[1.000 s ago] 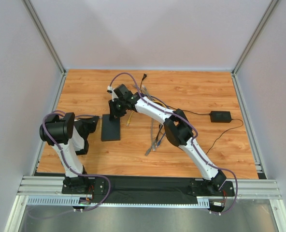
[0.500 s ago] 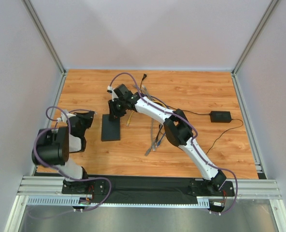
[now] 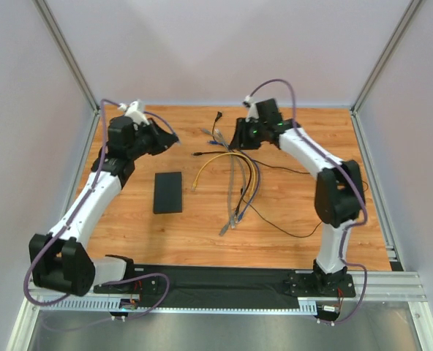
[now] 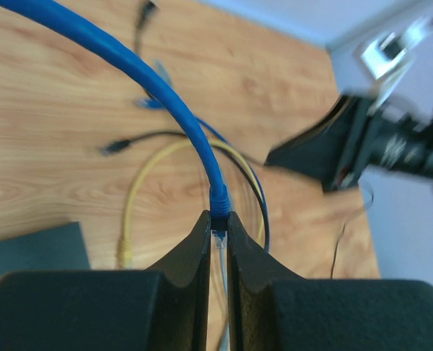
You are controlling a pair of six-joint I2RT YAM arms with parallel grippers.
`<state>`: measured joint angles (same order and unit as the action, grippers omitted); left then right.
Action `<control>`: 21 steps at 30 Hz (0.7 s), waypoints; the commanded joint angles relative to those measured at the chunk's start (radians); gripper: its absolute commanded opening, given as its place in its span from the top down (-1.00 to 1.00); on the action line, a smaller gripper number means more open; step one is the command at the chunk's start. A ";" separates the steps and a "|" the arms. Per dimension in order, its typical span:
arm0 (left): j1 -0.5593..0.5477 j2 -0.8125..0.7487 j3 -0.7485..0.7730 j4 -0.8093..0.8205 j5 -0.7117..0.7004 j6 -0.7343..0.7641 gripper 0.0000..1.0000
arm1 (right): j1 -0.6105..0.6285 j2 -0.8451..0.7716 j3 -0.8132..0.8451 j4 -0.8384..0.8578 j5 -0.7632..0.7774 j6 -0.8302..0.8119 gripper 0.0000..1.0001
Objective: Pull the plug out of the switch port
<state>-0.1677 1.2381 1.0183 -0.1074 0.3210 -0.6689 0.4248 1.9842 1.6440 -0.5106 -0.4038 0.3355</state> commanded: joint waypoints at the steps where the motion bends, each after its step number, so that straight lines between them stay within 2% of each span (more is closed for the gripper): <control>1: -0.148 0.107 0.150 -0.192 0.144 0.141 1.00 | -0.098 -0.189 -0.087 0.012 0.088 -0.075 0.11; 5: -0.331 0.256 0.310 -0.276 0.130 0.247 1.00 | -0.259 -0.284 -0.235 -0.003 0.083 -0.099 0.10; 9: -0.482 0.493 0.523 -0.421 0.087 0.324 1.00 | -0.415 -0.335 -0.337 0.026 0.033 -0.102 0.09; 11: -0.547 0.599 0.580 -0.463 0.076 0.353 1.00 | -0.483 -0.347 -0.368 0.043 -0.006 -0.101 0.09; 18: -0.651 0.774 0.675 -0.529 0.079 0.399 1.00 | -0.528 -0.370 -0.408 0.072 -0.062 -0.096 0.08; 21: -0.671 0.828 0.735 -0.610 0.044 0.442 0.95 | -0.528 -0.363 -0.409 0.089 -0.102 -0.082 0.08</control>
<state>-0.8307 2.0579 1.6592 -0.6144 0.3901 -0.2996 -0.1059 1.6592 1.2419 -0.4828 -0.4427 0.2569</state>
